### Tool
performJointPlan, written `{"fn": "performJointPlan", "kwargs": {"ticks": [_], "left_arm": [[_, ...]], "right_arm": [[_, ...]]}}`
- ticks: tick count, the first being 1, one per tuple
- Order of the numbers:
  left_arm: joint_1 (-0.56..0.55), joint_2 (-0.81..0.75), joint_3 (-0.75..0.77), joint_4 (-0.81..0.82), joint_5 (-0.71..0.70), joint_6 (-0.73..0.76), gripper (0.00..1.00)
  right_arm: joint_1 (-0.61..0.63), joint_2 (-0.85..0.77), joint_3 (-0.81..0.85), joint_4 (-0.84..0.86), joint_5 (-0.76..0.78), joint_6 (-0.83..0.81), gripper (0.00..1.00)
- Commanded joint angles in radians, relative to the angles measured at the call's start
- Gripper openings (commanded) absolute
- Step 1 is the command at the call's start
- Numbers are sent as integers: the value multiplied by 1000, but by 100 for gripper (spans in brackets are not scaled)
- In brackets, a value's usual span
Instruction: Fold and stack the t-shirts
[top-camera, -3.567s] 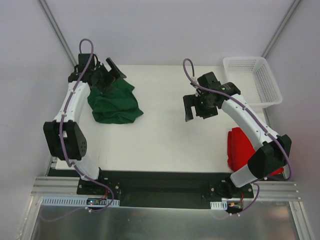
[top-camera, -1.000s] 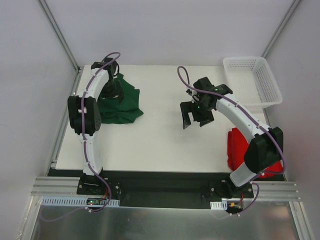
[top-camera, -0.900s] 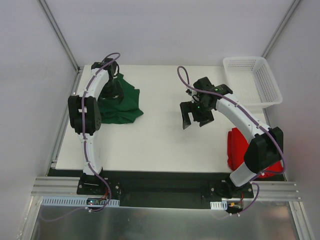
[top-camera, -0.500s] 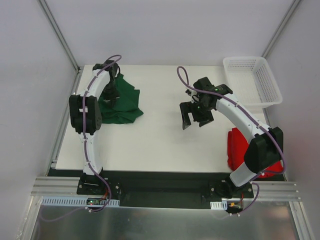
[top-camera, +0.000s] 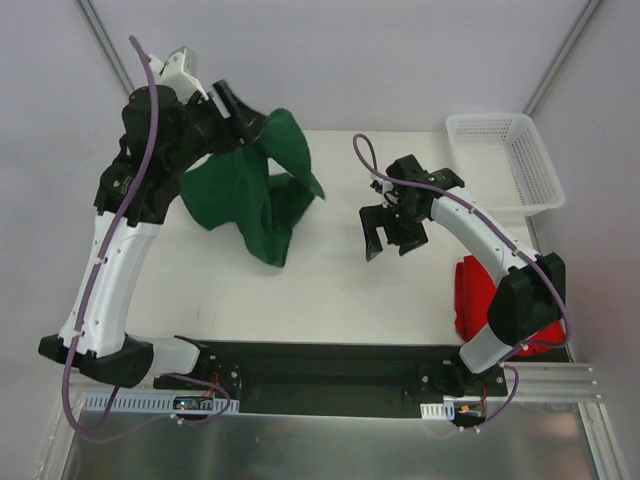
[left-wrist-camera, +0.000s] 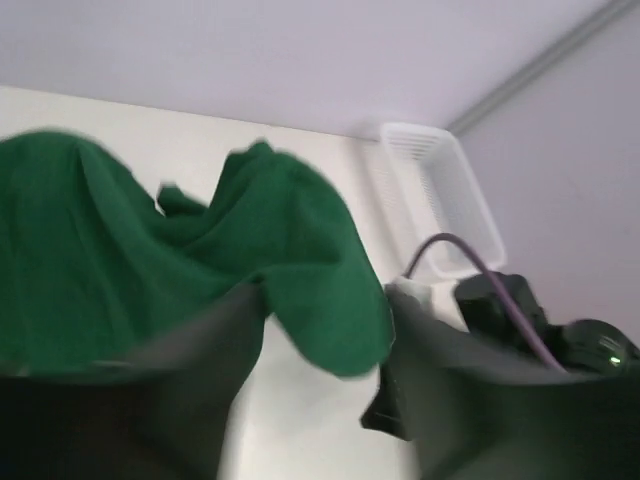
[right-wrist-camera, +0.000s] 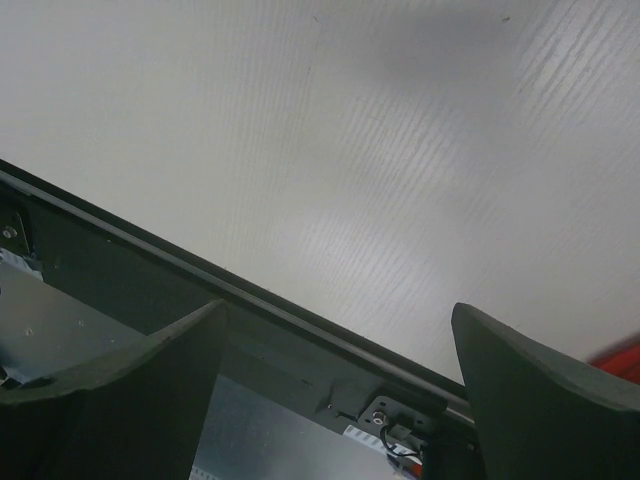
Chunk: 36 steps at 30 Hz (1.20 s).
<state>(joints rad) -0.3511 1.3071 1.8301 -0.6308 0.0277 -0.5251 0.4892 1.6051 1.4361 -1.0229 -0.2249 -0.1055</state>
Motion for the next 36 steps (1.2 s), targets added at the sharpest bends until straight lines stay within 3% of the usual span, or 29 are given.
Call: {"fn": "performJointPlan", "kwargs": {"ticks": [1, 3, 5, 9, 12, 18, 21, 24, 36], "left_arm": [[4, 141, -75, 149, 250, -38, 99], [30, 71, -223, 149, 94, -64, 99], [69, 6, -337, 152, 65, -101, 99], [99, 29, -399, 61, 52, -62, 99], [139, 79, -454, -1, 100, -78, 99], [156, 291, -488, -69, 57, 10, 99], [153, 430, -459, -60, 109, 28, 99], [156, 452, -466, -49, 123, -2, 99], [155, 2, -719, 19, 317, -93, 99]], "right_arm": [[0, 9, 49, -23, 1, 26, 96], [-1, 4, 50, -25, -2, 30, 96], [-1, -4, 50, -23, -4, 38, 96], [-3, -7, 41, -16, -10, 46, 96], [0, -5, 35, -13, -16, 50, 96], [8, -22, 11, 12, -21, 58, 96], [6, -43, -14, 114, 2, 58, 96], [8, 7, -17, 222, 22, 53, 96], [38, 461, 299, 276, 118, 29, 98]]}}
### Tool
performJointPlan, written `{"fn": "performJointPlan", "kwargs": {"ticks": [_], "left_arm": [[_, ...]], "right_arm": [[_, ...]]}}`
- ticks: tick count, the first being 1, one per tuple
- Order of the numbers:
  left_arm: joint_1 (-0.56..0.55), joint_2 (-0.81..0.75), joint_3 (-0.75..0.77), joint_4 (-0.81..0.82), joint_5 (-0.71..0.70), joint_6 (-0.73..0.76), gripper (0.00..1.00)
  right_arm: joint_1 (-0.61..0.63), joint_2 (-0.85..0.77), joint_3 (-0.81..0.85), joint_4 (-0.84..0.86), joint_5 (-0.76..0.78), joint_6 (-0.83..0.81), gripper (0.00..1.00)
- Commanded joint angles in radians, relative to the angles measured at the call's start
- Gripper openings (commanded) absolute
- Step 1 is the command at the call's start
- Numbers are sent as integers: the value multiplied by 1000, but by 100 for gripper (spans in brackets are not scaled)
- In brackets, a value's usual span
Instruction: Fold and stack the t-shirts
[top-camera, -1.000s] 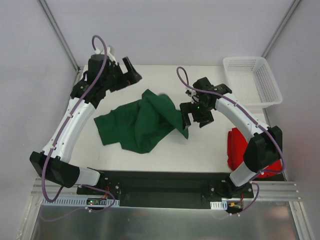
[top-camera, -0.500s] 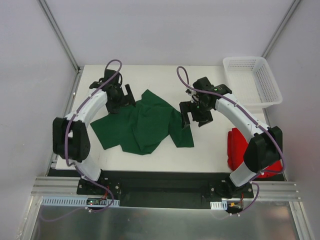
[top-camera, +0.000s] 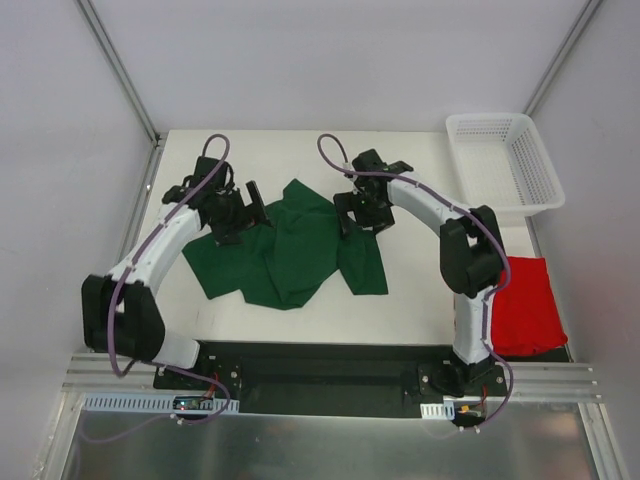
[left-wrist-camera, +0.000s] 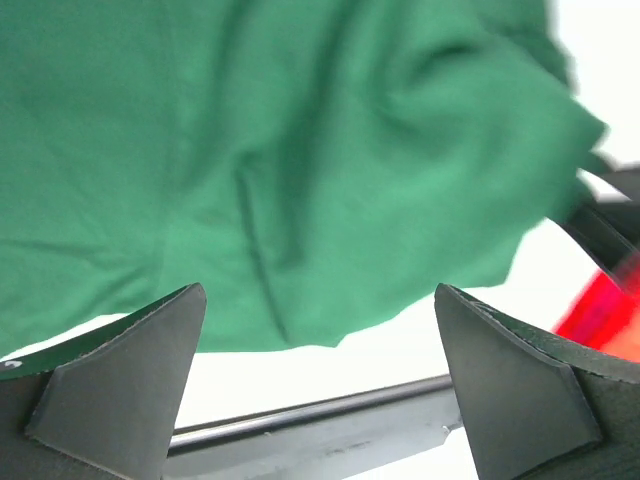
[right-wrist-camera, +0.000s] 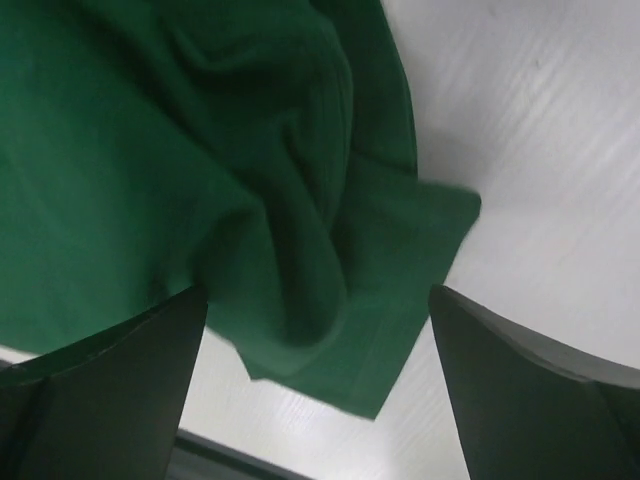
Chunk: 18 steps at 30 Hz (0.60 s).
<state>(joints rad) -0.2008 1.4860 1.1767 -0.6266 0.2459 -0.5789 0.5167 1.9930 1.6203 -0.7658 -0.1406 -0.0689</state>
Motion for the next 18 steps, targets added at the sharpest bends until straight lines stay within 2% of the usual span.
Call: {"fn": "performJointPlan", "kwargs": {"ticks": [1, 4, 5, 6, 10, 12, 16, 18], "left_arm": [[4, -208, -81, 15, 105, -44, 99], [8, -320, -130, 13, 110, -59, 99], [8, -341, -140, 13, 110, -61, 99], [8, -374, -152, 13, 110, -61, 99], [8, -388, -166, 13, 118, -59, 99], [8, -365, -164, 13, 124, -65, 99], [8, -317, -143, 16, 128, -75, 99], [8, -284, -114, 18, 138, -70, 99]], "right_arm": [[11, 96, 159, 17, 29, -9, 99], [16, 150, 231, -15, 22, -14, 62], [16, 155, 248, -45, 24, -20, 18], [20, 158, 266, -59, 39, -23, 1], [39, 116, 387, -170, 61, -17, 1], [52, 87, 522, -259, 58, -2, 1], [72, -58, 674, -253, 9, 23, 1], [72, -143, 754, -239, 82, 20, 1]]}}
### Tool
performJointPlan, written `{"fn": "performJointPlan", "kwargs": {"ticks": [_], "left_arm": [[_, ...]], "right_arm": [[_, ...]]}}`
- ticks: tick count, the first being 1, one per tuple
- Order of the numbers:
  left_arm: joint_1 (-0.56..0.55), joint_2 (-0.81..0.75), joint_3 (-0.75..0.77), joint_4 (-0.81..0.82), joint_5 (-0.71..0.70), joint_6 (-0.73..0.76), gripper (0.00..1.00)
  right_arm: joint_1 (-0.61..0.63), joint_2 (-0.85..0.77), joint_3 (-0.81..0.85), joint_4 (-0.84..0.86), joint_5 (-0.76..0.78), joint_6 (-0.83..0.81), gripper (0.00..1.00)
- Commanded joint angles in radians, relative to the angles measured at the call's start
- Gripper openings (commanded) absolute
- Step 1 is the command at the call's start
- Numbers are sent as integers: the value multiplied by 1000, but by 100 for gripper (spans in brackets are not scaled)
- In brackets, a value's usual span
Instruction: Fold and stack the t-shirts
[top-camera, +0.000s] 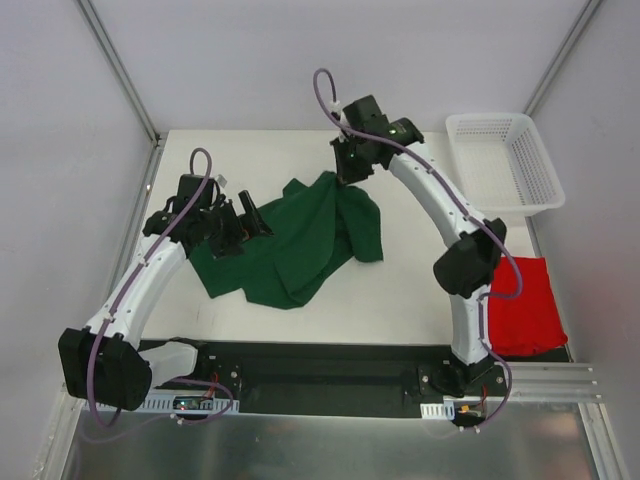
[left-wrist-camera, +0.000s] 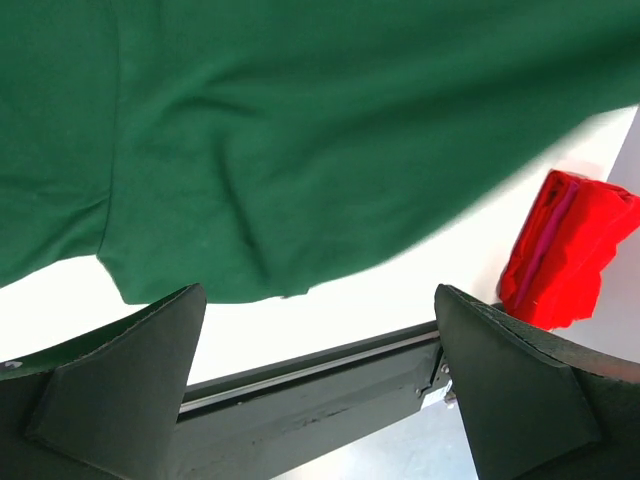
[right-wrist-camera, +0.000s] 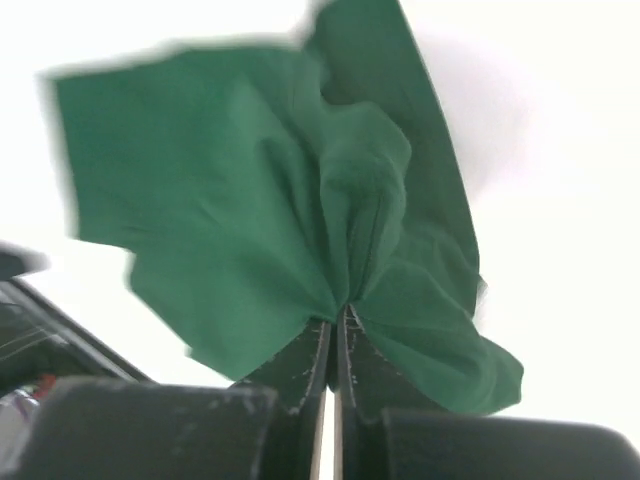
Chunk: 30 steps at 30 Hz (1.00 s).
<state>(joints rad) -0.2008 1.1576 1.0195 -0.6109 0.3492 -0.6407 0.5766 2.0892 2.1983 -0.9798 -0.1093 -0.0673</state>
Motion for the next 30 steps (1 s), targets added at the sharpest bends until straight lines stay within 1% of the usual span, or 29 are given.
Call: {"fn": "performJointPlan", "kwargs": {"ticks": [1, 2, 3, 4, 5, 6, 7, 8, 9, 10, 11, 12, 13, 14, 15, 16, 17, 18, 20, 22, 23, 25, 26, 27, 28, 29, 30], "left_arm": [[9, 53, 54, 2, 39, -8, 99], [8, 72, 63, 2, 51, -5, 99], [8, 77, 77, 2, 56, -4, 99], [8, 83, 82, 2, 57, -1, 99], [8, 86, 83, 3, 60, -1, 99], [8, 86, 80, 3, 62, -2, 99], [8, 86, 76, 3, 65, -4, 99], [9, 82, 70, 5, 65, -10, 99], [6, 80, 53, 7, 69, -13, 99], [5, 79, 44, 8, 70, -17, 99], [3, 76, 34, 16, 73, -25, 99], [-3, 74, 21, 19, 76, -28, 99], [-5, 76, 14, 23, 76, -28, 99], [-8, 74, 11, 28, 74, -31, 99], [-9, 76, 7, 33, 73, -36, 99], [-14, 79, 7, 37, 77, -40, 99], [-18, 91, 8, 43, 77, -45, 99], [-23, 100, 13, 51, 79, -48, 99], [-48, 154, 33, 62, 80, -57, 99], [-72, 213, 65, 76, 96, -59, 99], [-107, 293, 111, 77, 108, -59, 99], [-141, 382, 163, 77, 122, -65, 99], [-176, 475, 219, 77, 140, -65, 99], [-192, 522, 247, 79, 149, -68, 99], [-207, 569, 273, 80, 155, -79, 99], [-228, 655, 327, 83, 171, -82, 99], [-239, 697, 358, 86, 178, -83, 99]], "right_arm": [[14, -273, 178, -11, 95, -11, 1], [12, -361, 161, 44, 158, -32, 1], [12, -406, 114, 71, 289, -52, 1], [11, -466, 63, 114, 363, -101, 1], [11, -519, 11, 224, 443, -127, 1], [6, -632, -42, 286, 612, -156, 1], [-1, -676, -145, 344, 682, -182, 1], [-10, -707, -179, 427, 747, -230, 1], [-39, -724, -201, 438, 829, -247, 16], [-52, -710, -203, 425, 833, -261, 41], [-60, -681, -192, 327, 832, -259, 96], [-66, -657, -192, 260, 792, -232, 96], [-67, -631, -245, 200, 746, -174, 96], [-70, -623, -283, 100, 627, -116, 96], [-67, -621, -334, 75, 566, -13, 96], [-66, -635, -409, 69, 495, 29, 96], [-66, -644, -530, 88, 362, 62, 96], [-52, -658, -595, 111, 315, 117, 96], [-26, -690, -705, 168, 246, 133, 96], [-3, -698, -716, 174, 243, 132, 96], [-3, -693, -710, 168, 240, 130, 96], [-3, -673, -658, 123, 240, 104, 96], [-3, -658, -635, 104, 252, 100, 96], [-3, -650, -596, 93, 258, 90, 96], [-3, -644, -582, 72, 261, 81, 96], [-3, -646, -571, 67, 258, 75, 96], [-3, -649, -565, 66, 257, 73, 96]]}}
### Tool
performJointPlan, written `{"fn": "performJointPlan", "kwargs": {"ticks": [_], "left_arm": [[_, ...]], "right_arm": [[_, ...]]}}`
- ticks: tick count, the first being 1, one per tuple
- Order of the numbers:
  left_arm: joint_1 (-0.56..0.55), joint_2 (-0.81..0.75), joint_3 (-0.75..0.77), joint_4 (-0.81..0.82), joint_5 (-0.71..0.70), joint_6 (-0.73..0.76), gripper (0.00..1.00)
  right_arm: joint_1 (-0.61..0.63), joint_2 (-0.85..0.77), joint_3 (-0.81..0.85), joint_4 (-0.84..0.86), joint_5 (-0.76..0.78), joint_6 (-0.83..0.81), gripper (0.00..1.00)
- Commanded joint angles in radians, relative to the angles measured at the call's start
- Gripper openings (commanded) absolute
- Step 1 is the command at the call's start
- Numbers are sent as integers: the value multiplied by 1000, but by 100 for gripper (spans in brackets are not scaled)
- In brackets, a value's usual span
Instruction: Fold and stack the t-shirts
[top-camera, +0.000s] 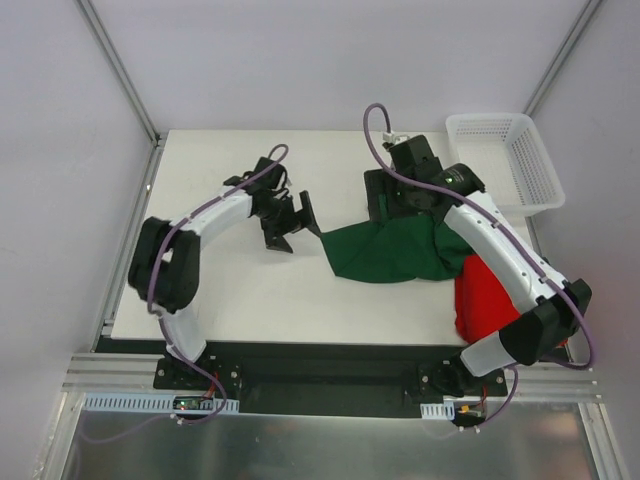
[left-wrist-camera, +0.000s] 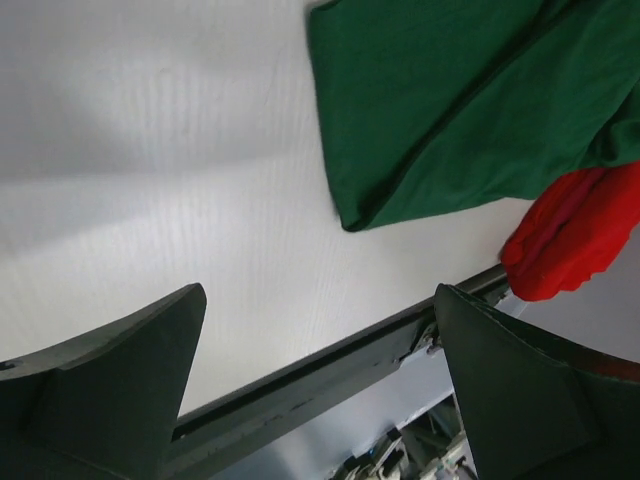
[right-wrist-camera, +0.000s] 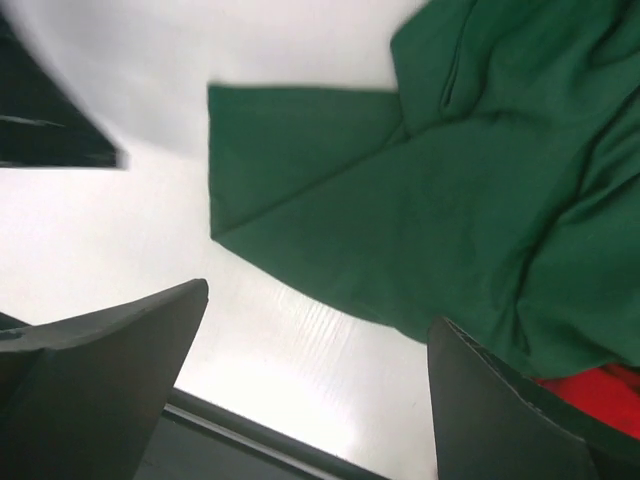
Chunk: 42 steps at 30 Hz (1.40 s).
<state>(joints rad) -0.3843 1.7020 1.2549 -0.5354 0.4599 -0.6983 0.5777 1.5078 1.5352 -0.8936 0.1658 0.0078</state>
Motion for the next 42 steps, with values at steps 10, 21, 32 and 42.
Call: {"fn": "performJointPlan", "kwargs": {"ticks": [10, 21, 32, 42], "left_arm": [[-82, 482, 339, 12, 120, -44, 99], [-128, 620, 457, 58, 164, -110, 99], [-157, 639, 399, 101, 183, -112, 0], [-110, 298, 344, 88, 19, -23, 0]], "right_arm": [[-10, -146, 49, -54, -23, -35, 96], [-33, -169, 19, -79, -32, -57, 96], [-73, -159, 23, -80, -71, -68, 96], [-90, -150, 16, -76, -101, -68, 96]]}}
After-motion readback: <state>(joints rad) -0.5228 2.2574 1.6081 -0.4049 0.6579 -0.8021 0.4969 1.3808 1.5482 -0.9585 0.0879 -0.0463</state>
